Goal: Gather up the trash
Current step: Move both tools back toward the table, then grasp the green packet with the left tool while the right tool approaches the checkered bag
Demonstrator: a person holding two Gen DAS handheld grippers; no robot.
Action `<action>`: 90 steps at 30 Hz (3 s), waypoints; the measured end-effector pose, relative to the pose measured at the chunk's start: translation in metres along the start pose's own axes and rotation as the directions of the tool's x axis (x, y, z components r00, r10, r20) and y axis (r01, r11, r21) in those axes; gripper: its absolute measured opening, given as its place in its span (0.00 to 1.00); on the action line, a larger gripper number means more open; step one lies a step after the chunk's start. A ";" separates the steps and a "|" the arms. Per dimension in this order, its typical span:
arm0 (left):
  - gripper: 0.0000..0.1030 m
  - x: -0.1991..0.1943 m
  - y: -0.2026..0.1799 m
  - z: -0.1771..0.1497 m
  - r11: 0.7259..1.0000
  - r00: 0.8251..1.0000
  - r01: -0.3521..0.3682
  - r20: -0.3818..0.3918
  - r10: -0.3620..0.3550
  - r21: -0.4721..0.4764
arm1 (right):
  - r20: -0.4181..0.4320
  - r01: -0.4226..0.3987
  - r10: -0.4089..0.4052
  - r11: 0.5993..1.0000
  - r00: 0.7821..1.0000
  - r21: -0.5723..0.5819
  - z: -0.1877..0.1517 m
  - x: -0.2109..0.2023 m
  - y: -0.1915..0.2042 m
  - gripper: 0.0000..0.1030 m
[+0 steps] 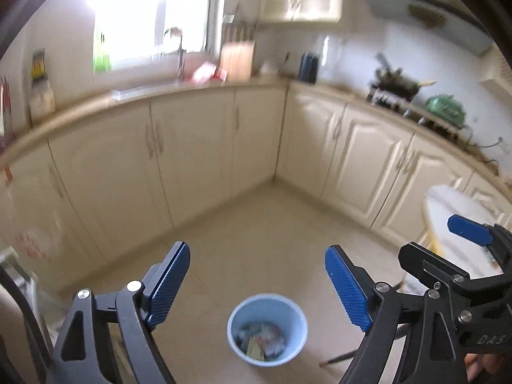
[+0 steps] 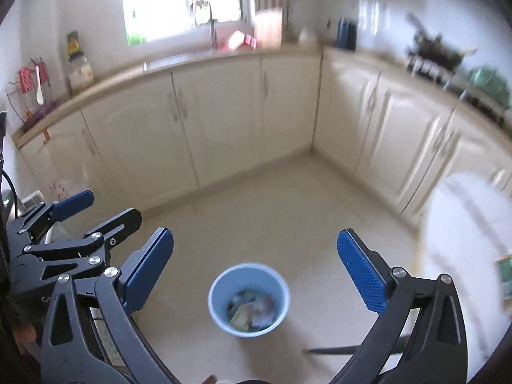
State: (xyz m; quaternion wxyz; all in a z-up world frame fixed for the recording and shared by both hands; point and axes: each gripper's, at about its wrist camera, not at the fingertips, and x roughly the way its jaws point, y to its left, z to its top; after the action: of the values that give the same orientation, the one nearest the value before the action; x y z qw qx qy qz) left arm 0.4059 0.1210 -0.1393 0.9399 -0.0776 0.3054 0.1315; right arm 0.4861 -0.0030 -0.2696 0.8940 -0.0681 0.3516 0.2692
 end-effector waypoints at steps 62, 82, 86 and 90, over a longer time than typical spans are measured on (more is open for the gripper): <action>0.99 0.021 -0.370 -0.108 0.682 0.832 0.553 -0.349 -0.430 0.479 | -0.126 0.493 -0.518 0.672 0.846 0.553 -0.178 -0.235 -0.348 1.00; 0.99 0.134 -0.429 -0.091 0.641 0.794 0.593 -0.489 -0.362 0.488 | -0.225 0.474 -0.421 0.710 0.879 0.520 -0.167 -0.163 -0.416 1.00; 0.92 0.140 -0.441 -0.097 0.599 0.774 0.623 -0.503 -0.384 0.503 | -0.249 0.483 -0.415 0.716 0.875 0.504 -0.165 -0.155 -0.426 1.00; 0.71 0.140 -0.444 -0.100 0.576 0.762 0.642 -0.505 -0.406 0.506 | -0.266 0.483 -0.403 0.723 0.875 0.494 -0.163 -0.147 -0.434 1.00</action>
State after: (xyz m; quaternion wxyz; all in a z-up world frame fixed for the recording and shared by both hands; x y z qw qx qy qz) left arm 0.5901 -0.2969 -0.2738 0.8340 0.1462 0.4476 -0.2878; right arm 0.5303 -0.4844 -0.3222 0.8865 0.0888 0.4486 -0.0701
